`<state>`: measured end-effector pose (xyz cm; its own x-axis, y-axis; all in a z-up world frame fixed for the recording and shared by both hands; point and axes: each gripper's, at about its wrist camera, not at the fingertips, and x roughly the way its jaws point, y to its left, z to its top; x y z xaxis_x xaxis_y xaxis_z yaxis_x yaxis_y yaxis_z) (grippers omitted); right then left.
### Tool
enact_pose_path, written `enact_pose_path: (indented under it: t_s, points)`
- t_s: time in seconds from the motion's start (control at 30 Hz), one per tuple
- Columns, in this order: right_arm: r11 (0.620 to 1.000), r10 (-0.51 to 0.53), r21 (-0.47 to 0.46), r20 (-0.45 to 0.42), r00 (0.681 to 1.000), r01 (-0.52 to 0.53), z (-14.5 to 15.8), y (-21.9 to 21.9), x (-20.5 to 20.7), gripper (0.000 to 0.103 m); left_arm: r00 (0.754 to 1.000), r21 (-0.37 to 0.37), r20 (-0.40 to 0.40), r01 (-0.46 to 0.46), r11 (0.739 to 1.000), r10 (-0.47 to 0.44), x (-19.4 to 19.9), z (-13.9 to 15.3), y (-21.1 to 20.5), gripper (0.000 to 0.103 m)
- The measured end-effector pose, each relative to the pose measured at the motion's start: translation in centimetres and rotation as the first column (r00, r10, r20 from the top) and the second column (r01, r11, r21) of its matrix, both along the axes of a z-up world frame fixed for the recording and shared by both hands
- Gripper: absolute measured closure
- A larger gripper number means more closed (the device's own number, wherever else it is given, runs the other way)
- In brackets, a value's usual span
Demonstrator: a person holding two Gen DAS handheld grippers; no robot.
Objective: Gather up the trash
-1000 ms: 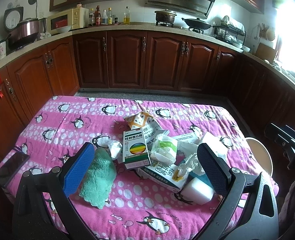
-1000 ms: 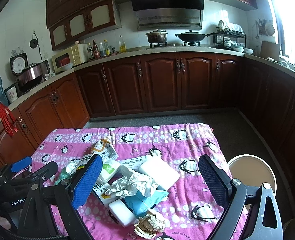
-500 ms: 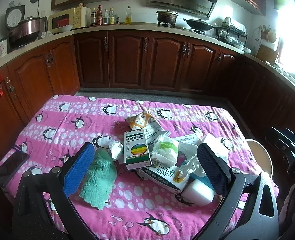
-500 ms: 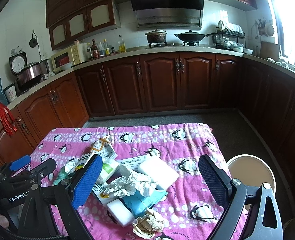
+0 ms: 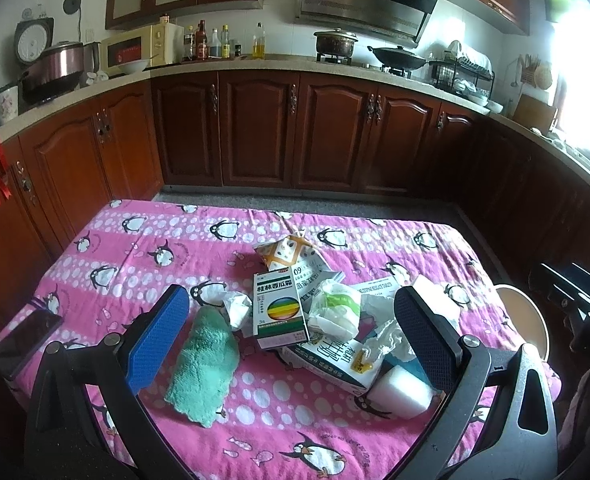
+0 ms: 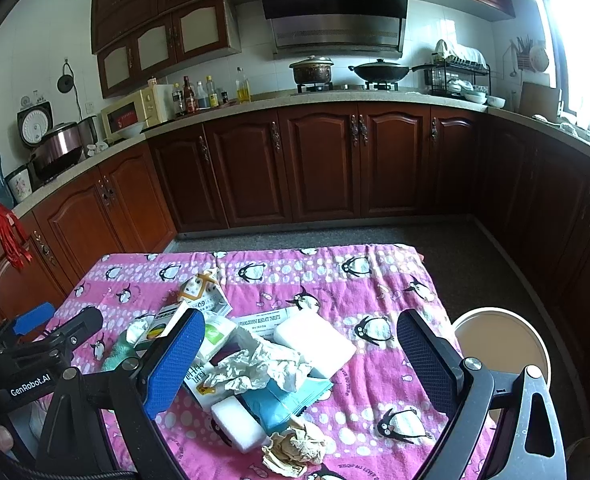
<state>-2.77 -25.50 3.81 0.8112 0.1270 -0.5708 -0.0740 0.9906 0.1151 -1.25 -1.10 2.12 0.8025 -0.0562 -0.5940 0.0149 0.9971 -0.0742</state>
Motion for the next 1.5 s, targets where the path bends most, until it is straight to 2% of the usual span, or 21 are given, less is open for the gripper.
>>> enact_pose_path:
  t_s: [0.4, 1.1, 1.3, 1.5]
  points:
    - [1.000, 0.003, -0.007, -0.016, 1.000, -0.003, -0.5, 0.1, 0.2, 0.008, 1.000, -0.002, -0.013, -0.004, 1.000, 0.004, 0.1, -0.4, 0.3, 0.001]
    - [0.999, 0.018, -0.033, -0.077, 0.997, -0.021, -1.9, 0.6, 1.1, 0.008, 0.997, -0.027, -0.082, -0.008, 1.000, 0.006, 1.1, -2.2, 1.7, 0.001]
    - [0.998, 0.043, -0.027, -0.158, 0.986, -0.048, -3.3, -0.2, 1.9, 0.004, 0.991, -0.053, -0.134, 0.014, 0.999, -0.021, 1.3, -2.8, 3.8, 0.001]
    - [0.999, 0.030, -0.014, -0.221, 0.975, -0.034, -4.9, -2.0, 2.3, 0.004, 0.975, -0.071, -0.221, 0.001, 0.997, -0.017, 1.4, -4.3, 8.2, 0.001]
